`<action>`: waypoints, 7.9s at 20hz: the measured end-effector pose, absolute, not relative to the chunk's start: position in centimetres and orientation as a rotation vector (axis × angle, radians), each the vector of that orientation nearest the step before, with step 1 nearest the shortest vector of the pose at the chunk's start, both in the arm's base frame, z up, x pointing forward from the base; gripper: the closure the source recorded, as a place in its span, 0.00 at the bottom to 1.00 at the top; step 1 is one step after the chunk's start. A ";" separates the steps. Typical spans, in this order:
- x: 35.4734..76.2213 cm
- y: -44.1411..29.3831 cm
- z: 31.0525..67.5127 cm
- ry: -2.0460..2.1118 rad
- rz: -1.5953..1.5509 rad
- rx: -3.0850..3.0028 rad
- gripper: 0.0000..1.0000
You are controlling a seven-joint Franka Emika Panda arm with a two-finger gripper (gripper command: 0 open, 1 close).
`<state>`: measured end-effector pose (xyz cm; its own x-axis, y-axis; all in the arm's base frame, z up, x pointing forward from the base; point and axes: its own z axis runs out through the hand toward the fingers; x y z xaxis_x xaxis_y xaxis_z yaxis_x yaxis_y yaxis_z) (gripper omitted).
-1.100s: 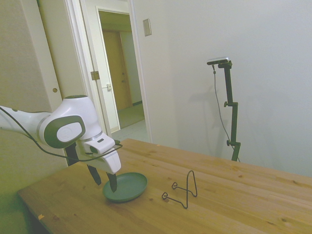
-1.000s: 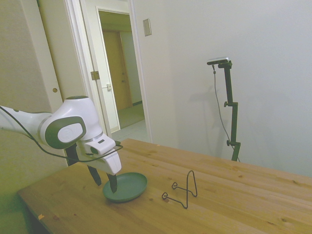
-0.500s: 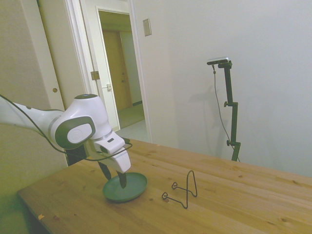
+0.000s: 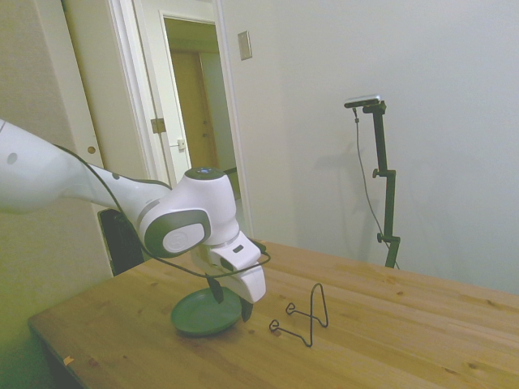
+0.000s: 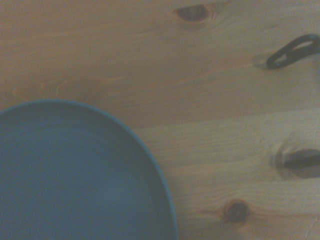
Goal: Load the plate
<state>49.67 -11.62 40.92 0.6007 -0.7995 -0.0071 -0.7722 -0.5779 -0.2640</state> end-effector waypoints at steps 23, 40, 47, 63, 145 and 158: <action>50.3 -12.7 36.2 1.328 0.045 -2.419 0.00; 50.5 -11.6 34.6 1.267 0.086 -2.317 0.00; 50.6 -10.9 34.4 1.238 0.094 -2.314 1.00; 50.2 -10.7 33.2 1.230 0.119 -2.314 1.00; 54.9 -14.6 54.6 0.939 -0.990 -3.553 1.00; 55.7 -13.6 50.9 0.945 -0.957 -3.558 1.00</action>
<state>55.75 -13.56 50.91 0.7763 -0.2609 0.5738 -0.5705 -0.6781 0.4634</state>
